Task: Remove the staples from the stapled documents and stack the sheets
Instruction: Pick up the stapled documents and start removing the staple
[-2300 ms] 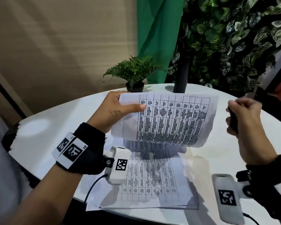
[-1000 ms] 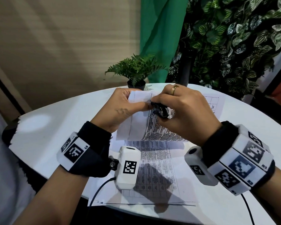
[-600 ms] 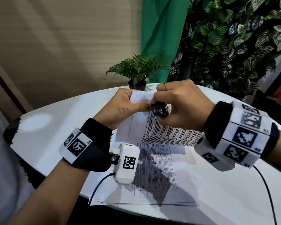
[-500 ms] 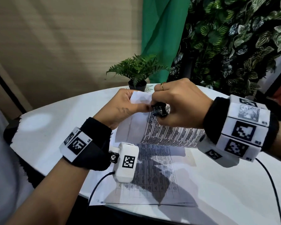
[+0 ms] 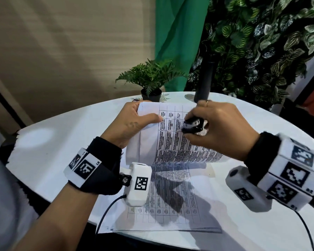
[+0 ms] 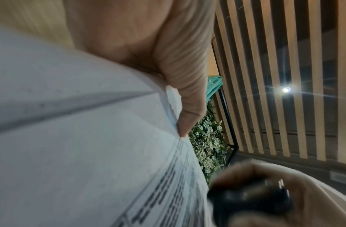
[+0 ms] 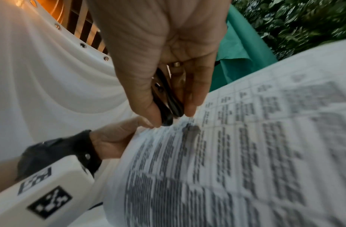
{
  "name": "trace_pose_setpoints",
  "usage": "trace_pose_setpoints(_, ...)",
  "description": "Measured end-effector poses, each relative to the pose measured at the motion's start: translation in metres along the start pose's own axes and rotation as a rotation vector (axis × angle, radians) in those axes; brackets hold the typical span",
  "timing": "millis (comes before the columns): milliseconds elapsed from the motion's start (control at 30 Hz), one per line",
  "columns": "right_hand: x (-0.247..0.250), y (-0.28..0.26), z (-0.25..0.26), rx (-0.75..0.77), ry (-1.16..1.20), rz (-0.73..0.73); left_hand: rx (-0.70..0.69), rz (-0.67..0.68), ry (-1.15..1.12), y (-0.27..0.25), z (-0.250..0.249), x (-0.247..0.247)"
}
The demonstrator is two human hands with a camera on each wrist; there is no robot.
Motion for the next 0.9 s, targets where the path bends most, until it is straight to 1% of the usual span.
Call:
trace_pose_setpoints(100,-0.014,-0.025,-0.014,-0.076,-0.029,0.054,-0.038,-0.067,0.023,0.001,0.0,0.003)
trace_pose_setpoints(167,-0.021,-0.037,-0.022,-0.131,-0.032,0.074,-0.07,-0.088,0.039,0.002,-0.002,0.004)
trace_pose_setpoints(333,-0.037,-0.054,-0.037,-0.272,0.018,0.141,-0.071,-0.088,0.024,0.003,-0.002,0.001)
trace_pose_setpoints(400,-0.04,-0.058,-0.041,-0.318,0.071,0.132,-0.062,-0.099,0.024,0.003,-0.001,0.002)
trace_pose_setpoints(633,-0.047,-0.059,-0.048,-0.412,0.22,0.053,-0.068,-0.149,0.028,0.004,0.007,0.004)
trace_pose_setpoints(767,-0.04,-0.051,-0.053,-0.547,0.423,-0.13,-0.072,-0.204,0.04,0.006,0.014,0.005)
trace_pose_setpoints(833,-0.036,-0.046,-0.05,-0.554,0.503,-0.194,-0.072,-0.2,0.045,0.004,0.013,0.006)
trace_pose_setpoints(900,-0.035,-0.041,-0.045,-0.529,0.568,-0.241,-0.082,-0.164,0.085,0.002,0.01,0.006)
Point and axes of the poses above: each hand's wrist, its own y-axis towards the middle knuckle, its own x-axis out of the back of the hand, z = x × y, the point moved 5 cm from there along y, towards the middle knuckle, and after that the axes turned 4 degrees about -z, right-handed, at the moved point
